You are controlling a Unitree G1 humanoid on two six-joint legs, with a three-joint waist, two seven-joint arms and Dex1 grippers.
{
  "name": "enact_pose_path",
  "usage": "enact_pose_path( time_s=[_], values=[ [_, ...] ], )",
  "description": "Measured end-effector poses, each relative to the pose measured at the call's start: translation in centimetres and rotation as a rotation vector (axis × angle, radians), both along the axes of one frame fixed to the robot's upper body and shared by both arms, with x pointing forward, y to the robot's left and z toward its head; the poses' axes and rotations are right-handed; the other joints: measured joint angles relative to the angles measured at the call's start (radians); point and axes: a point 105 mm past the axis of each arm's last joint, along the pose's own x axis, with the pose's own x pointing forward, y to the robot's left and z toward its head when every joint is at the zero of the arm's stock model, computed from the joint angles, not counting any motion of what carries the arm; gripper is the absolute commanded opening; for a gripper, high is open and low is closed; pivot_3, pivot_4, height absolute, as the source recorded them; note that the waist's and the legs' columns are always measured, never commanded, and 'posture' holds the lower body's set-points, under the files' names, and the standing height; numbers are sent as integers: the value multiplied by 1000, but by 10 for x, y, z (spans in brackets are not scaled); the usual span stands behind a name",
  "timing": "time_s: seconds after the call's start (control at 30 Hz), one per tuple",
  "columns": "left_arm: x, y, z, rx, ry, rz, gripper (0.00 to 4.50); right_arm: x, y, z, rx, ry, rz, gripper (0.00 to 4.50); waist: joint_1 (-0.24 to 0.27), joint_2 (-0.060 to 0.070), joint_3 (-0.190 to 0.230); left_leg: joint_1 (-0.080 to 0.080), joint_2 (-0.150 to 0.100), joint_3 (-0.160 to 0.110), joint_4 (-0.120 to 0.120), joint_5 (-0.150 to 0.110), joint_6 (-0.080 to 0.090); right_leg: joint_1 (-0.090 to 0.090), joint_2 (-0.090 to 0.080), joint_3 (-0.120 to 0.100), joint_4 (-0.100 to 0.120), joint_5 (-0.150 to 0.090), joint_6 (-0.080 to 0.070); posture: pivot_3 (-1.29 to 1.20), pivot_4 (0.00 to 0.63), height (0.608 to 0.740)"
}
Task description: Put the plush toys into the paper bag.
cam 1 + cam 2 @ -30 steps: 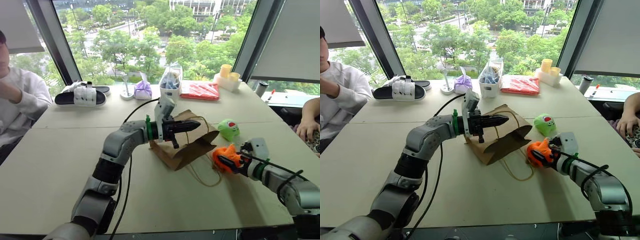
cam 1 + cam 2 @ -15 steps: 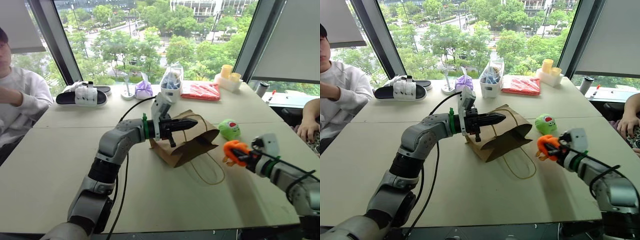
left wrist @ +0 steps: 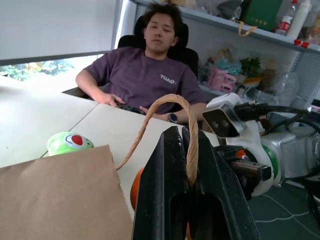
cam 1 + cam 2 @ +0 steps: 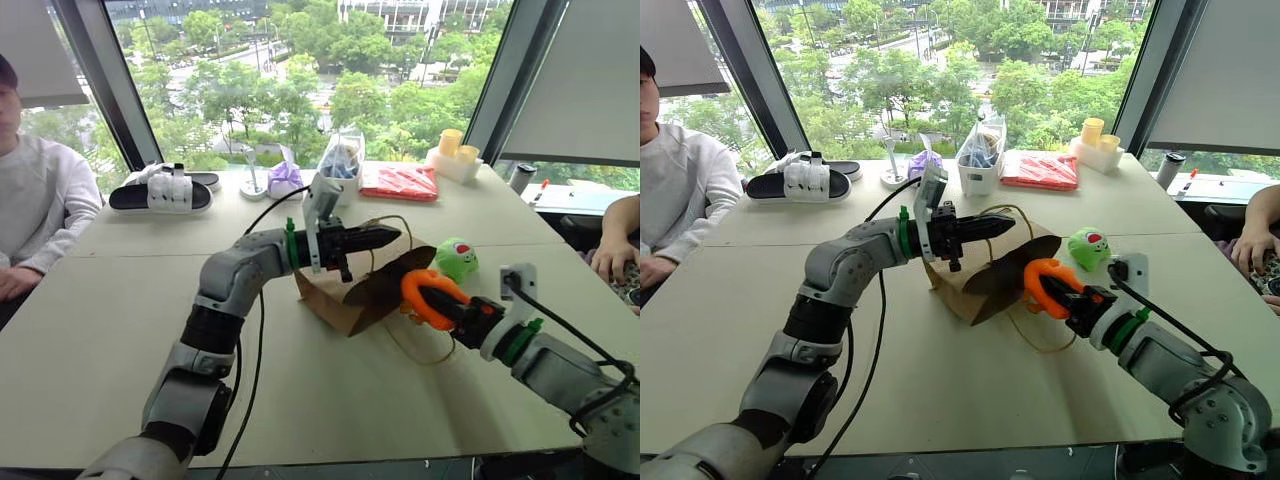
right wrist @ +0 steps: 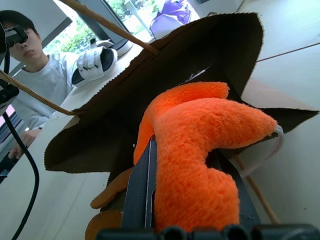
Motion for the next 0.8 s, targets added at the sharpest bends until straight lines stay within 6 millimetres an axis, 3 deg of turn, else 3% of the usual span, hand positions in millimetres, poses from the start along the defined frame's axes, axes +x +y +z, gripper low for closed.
enact_pose_path(
  time_s=[0.2, 0.33, 0.43, 0.57, 0.63, 0.8],
  values=[
    [-8, -2, 3, -7, 10, -36, 0, 28, 26, -11, -18, 49, 41, 17, -2, 0, 0, 0, 0, 0, 0, 0, 0, -1, 0, 0, 1, 0, 0, 0, 150, 740],
    [-19, -2, 1, -2, 5, -73, 0, 58, 44, -19, -72, 91, 25, 17, -6, 0, 0, 0, 0, 1, -1, 0, 0, -2, 0, 0, 2, 0, 0, 0, 150, 740],
    [-22, -5, -1, 2, 15, -77, 0, 67, 52, -25, -146, 109, 17, 1379, 1, 0, 0, -1, 0, -1, -2, 1, -1, -3, 0, 0, 2, 0, 0, 0, 150, 740],
    [-12, -4, -5, 17, 22, -2, 0, 67, 56, -34, -211, 117, 32, 3565, -1, 0, 0, -1, -1, 0, -2, 1, -1, -3, 0, 0, 1, 0, 0, 0, 150, 740],
    [-7, -4, -7, 19, 30, 25, 0, 66, 55, -35, -222, 112, 38, 4449, -1, 0, 0, -1, -1, 0, -2, 0, -1, -3, 0, 0, 1, 0, 0, 0, 150, 740],
    [-1, -6, -8, 11, 30, 56, 0, 54, 52, -27, -254, 44, 73, 4449, -2, 0, 0, -1, -1, 0, -3, 0, -1, -3, 0, 0, 1, 0, 0, 0, 150, 740]
  ],
)
